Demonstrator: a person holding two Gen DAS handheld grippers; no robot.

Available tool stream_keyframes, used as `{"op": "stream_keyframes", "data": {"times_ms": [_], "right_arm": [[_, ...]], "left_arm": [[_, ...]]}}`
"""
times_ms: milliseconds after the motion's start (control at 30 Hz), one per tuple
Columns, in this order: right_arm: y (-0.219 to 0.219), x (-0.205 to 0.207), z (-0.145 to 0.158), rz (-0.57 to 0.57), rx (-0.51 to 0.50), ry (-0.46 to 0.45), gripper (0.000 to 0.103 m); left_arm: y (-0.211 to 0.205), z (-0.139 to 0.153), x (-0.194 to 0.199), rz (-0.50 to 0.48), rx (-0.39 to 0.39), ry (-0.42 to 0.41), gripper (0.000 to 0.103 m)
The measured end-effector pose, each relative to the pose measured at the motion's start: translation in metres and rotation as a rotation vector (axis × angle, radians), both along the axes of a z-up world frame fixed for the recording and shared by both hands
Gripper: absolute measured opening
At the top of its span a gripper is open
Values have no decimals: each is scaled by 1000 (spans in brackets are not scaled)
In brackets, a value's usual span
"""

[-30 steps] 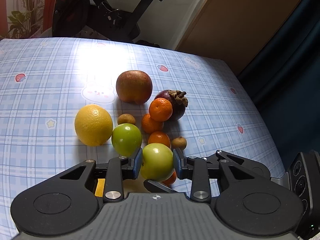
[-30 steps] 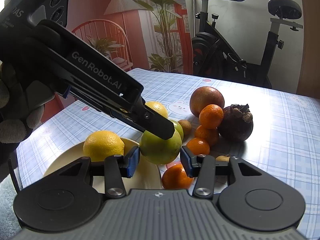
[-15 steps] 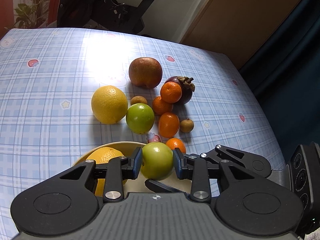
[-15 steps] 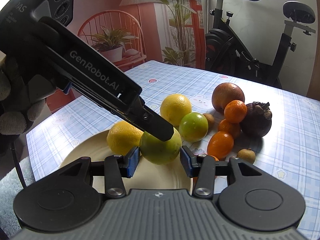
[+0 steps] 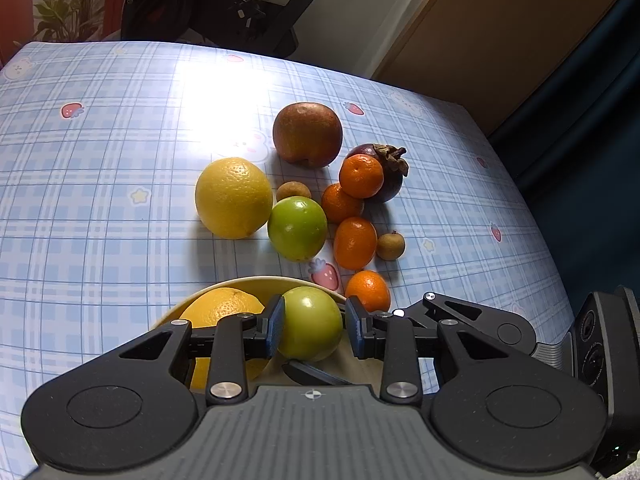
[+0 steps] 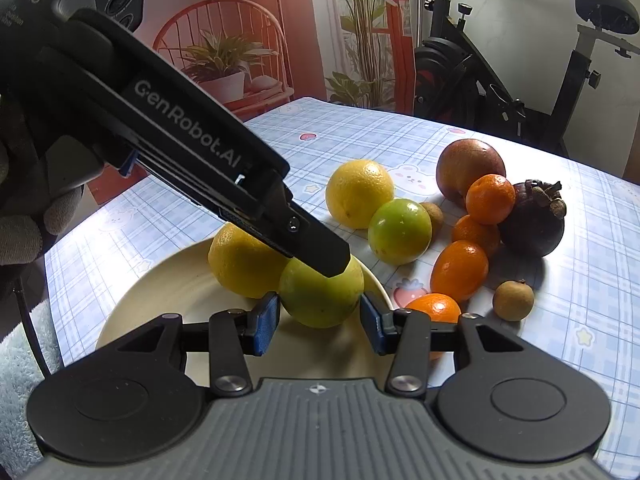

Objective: Organize fruits
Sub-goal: 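Carry the green apple with the left tool onto the plate, then open the left tool to release the green apple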

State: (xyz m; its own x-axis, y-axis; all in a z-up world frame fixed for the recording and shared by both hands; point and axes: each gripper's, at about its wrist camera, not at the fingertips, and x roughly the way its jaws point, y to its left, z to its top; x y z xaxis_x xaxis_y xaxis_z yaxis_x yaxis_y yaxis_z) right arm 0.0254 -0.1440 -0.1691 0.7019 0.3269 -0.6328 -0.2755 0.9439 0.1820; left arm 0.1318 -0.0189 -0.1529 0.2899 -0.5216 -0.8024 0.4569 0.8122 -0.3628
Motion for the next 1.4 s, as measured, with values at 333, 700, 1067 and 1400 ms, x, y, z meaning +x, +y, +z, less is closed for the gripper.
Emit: {"op": "stream_keyframes", "data": {"times_ms": [333,700,1067,1400], "right_arm": [[1,2,-1,0,-3,-19,47],[-3,0,5,-9,7,-9,48],[-22,-12,16,-61,20,-70,48],[-55,-17,20,-167,48,-106,48]], "left_arm": [[2,7,2,35,23,-48,34],[3,20,0,54,39,-105,34],[-8,28,0,72,56,-141,34],[-16,27,8,81,69,-148,34]]}}
